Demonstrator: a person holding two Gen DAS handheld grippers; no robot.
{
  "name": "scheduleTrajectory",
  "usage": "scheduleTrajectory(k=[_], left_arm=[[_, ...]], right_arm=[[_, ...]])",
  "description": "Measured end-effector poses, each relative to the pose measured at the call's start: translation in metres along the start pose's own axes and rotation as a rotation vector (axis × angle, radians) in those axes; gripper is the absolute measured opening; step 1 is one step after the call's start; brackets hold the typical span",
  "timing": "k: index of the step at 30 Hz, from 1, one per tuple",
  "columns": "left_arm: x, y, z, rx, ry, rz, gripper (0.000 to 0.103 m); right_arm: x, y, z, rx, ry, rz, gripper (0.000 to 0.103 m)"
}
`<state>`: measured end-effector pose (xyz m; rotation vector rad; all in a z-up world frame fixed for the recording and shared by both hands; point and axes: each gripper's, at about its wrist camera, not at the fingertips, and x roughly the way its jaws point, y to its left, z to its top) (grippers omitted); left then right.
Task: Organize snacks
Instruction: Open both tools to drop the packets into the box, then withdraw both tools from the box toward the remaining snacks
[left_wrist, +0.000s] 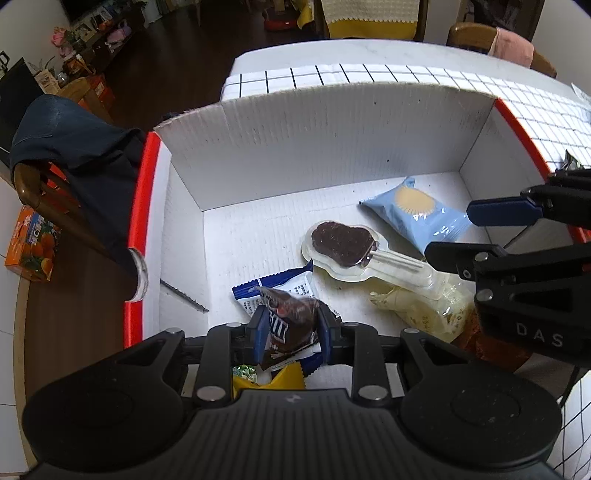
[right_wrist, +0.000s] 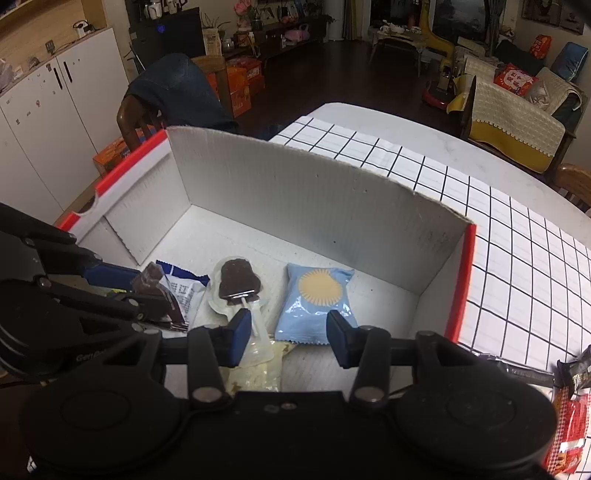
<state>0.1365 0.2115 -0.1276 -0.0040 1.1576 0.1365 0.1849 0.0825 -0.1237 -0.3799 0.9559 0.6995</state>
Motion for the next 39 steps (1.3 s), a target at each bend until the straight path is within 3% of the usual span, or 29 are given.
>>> scheduleTrajectory(k=[3,5,6,10,14,24,26,39], left_arm=[[-0.007,0.000,-0.001,-0.002,-0.019,0.001,0.033],[-0.013,0.000,-0.003,-0.004,-0.037,0.008,0.050],[-0.016,0.000,-0.004,-0.007,-0.047,0.008,0.052],[-0.029,0.002,-0.007,-0.020,-0.076,0.004,0.054],[-0.045,0.001,-0.010,-0.030,-0.115,0.003,0.062],[-0.088,-0.021,-0.018,0.000,-0.223,-0.020,0.075],[-0.094,-0.028,-0.019,0.006,-0.237,-0.028,0.079],[-0.121,-0.094,-0.016,0.029,-0.322,-0.115,0.084]], right_arm=[[-0.008,0.000,-0.002,0.005,-0.012,0.005,0.044],[-0.013,0.001,-0.003,0.006,-0.018,0.007,0.045],[-0.016,0.000,-0.005,0.006,-0.021,0.005,0.045],[-0.032,-0.002,-0.008,0.018,-0.048,0.011,0.051],[-0.055,-0.006,-0.012,0.047,-0.103,0.018,0.073],[-0.107,-0.015,-0.027,0.087,-0.197,0.044,0.088],[-0.116,-0.019,-0.033,0.098,-0.211,0.039,0.095],[-0.163,-0.076,-0.082,0.153,-0.285,-0.031,0.103]])
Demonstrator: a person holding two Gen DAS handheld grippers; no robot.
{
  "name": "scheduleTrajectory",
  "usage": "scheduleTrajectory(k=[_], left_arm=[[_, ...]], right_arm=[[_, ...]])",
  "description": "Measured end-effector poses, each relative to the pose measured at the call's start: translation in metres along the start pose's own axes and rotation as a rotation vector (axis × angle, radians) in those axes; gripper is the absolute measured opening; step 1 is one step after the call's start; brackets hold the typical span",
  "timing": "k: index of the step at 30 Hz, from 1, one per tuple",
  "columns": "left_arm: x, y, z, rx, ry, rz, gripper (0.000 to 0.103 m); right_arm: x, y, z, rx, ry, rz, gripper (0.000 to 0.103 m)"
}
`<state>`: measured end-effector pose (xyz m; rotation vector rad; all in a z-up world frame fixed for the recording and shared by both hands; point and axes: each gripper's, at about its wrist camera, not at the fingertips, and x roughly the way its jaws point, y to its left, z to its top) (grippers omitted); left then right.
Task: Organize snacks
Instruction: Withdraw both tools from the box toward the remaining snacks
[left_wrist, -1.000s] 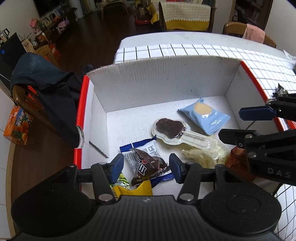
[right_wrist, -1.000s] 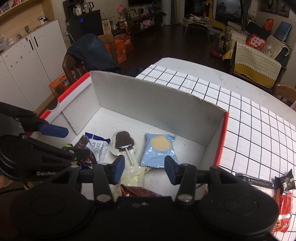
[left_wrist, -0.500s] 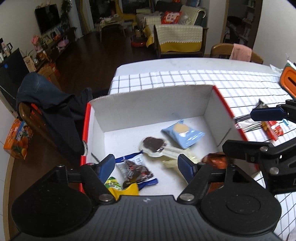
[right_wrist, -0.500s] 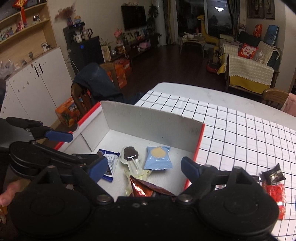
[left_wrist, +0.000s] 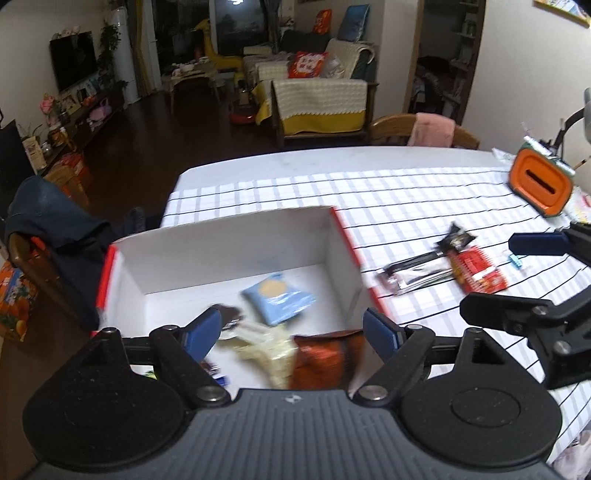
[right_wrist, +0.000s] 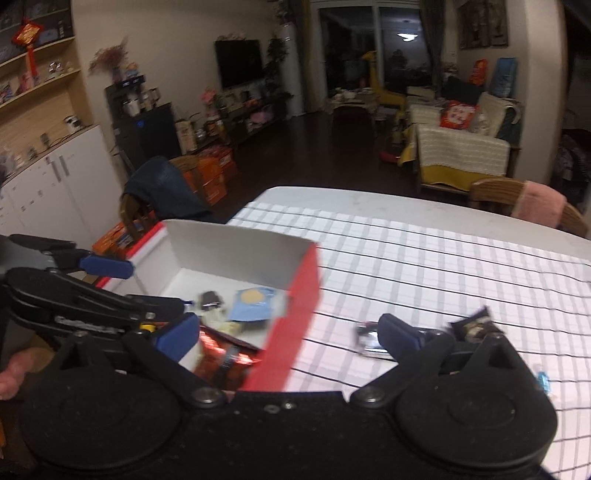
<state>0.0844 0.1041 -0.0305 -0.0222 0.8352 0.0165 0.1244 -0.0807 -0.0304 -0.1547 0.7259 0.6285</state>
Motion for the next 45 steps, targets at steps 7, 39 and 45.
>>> scheduleTrajectory(k=[7,39,45], left_arm=[[0.007,-0.053,0.008,0.016,-0.019,-0.024,0.088],[0.076,-0.138,0.013,-0.069,0.133,0.036,0.089],[0.079,-0.139,0.015,-0.070,0.143,0.048,0.089]], right_arm=[[-0.010,-0.063,-0.018,0.042,0.007,-0.082,0.103],[0.130,-0.193,-0.073,0.022,0.238,-0.192,0.103],[0.137,-0.194,-0.078,0.006,0.229,-0.198,0.103]])
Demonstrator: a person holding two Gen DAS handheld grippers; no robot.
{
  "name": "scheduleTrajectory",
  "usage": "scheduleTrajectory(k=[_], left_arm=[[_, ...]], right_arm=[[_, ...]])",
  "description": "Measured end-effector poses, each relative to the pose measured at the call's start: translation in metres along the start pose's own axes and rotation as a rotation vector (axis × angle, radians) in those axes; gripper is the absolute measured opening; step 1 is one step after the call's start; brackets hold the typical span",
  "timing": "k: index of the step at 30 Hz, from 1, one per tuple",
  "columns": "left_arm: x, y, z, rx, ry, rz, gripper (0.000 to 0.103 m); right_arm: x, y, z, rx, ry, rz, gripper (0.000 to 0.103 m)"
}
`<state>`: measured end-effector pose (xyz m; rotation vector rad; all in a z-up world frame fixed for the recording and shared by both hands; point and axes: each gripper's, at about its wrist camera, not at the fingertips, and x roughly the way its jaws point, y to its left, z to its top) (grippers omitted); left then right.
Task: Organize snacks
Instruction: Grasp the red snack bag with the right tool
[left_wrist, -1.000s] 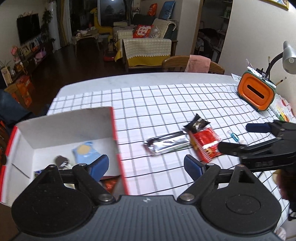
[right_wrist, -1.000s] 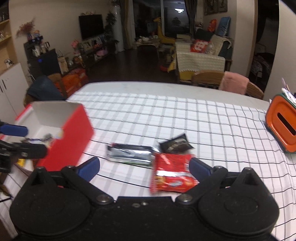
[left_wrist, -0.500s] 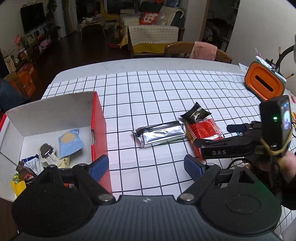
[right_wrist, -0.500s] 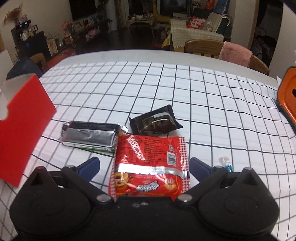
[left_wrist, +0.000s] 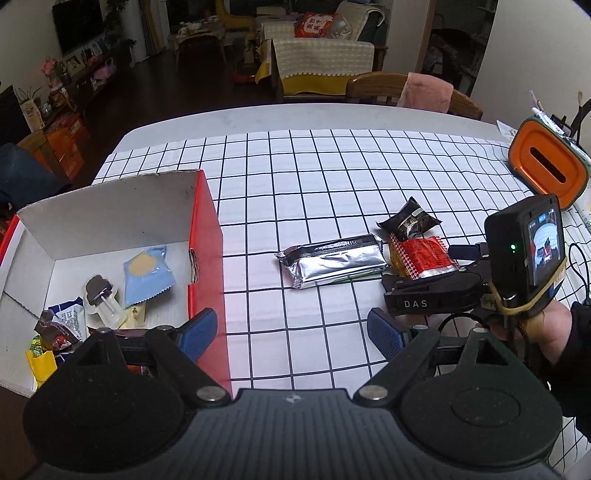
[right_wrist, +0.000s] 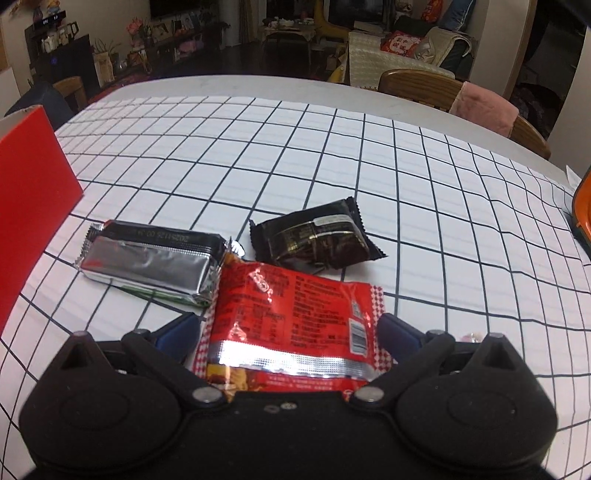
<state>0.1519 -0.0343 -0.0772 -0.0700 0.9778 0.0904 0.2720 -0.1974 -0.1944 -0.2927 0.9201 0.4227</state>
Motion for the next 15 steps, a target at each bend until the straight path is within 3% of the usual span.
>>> scheduleTrajectory(k=[9,15], left_arm=[[0.005,-0.007,0.003,0.005,0.010,0.007,0.089],[0.007,-0.016,0.005,0.017,0.012,0.009,0.089]], right_arm=[[-0.012,-0.011,-0.012,0.020,-0.039,0.025,0.094],[-0.024,-0.012,-0.019,0.015,-0.052,0.059,0.079]])
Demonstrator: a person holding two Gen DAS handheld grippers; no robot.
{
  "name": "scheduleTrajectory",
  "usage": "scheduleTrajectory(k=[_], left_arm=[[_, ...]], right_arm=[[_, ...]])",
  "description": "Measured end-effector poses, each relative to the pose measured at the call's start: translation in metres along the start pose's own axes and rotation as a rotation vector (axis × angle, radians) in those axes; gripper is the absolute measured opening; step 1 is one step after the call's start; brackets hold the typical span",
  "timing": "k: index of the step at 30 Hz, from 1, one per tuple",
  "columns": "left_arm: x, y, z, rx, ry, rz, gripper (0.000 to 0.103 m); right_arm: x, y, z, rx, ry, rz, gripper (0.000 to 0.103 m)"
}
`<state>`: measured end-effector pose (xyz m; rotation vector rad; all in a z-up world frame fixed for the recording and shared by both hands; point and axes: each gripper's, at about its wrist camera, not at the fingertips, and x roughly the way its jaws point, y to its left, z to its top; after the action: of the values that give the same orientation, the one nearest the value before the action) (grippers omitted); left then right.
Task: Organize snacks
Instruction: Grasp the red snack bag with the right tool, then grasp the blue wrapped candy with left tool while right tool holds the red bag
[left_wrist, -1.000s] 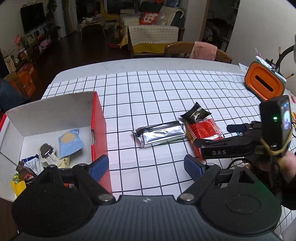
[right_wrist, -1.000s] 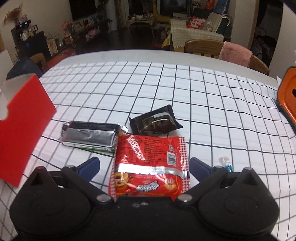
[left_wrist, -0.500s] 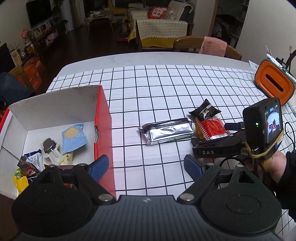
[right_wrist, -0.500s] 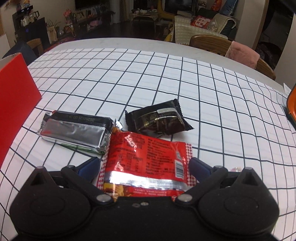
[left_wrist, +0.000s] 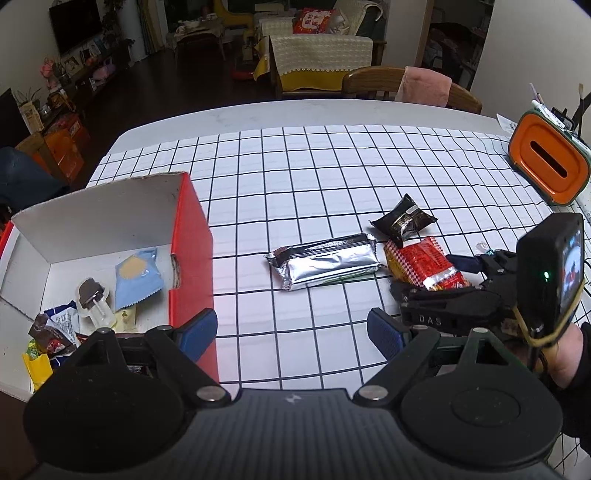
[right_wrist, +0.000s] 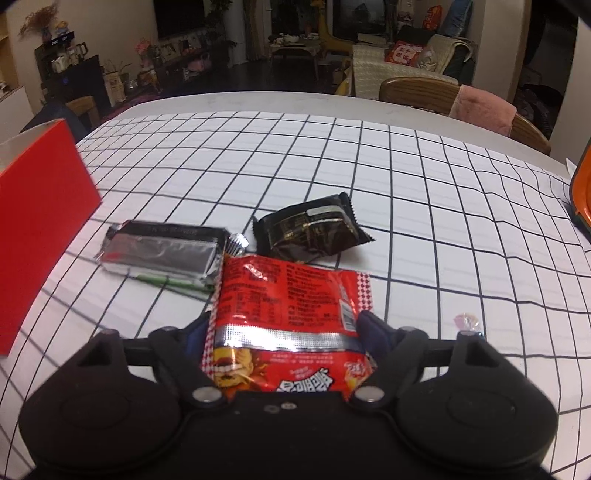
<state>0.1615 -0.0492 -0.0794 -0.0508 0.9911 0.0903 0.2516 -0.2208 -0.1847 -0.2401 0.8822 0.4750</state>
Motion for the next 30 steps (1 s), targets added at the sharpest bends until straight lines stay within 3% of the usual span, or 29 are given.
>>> scheduleTrajectory(k=[8,16,23,30], left_arm=[[0.001,-0.025,0.007,0.039,-0.009,-0.024,0.089],[0.010,-0.073,0.021,0.112,-0.008,-0.092,0.089],[0.040,-0.134,0.034,0.176,0.028,-0.166,0.089],[0.078,-0.192,0.047,0.193,0.087,-0.189,0.089]], right_arm=[[-0.023,-0.009,-0.013,0.033,0.001,0.048,0.074],[-0.077,-0.036,-0.038,0.078,-0.021,0.069,0.074],[-0.116,-0.085,-0.064,0.164,-0.034,-0.007,0.074],[-0.142,-0.131,-0.092,0.295,-0.033,-0.064,0.074]])
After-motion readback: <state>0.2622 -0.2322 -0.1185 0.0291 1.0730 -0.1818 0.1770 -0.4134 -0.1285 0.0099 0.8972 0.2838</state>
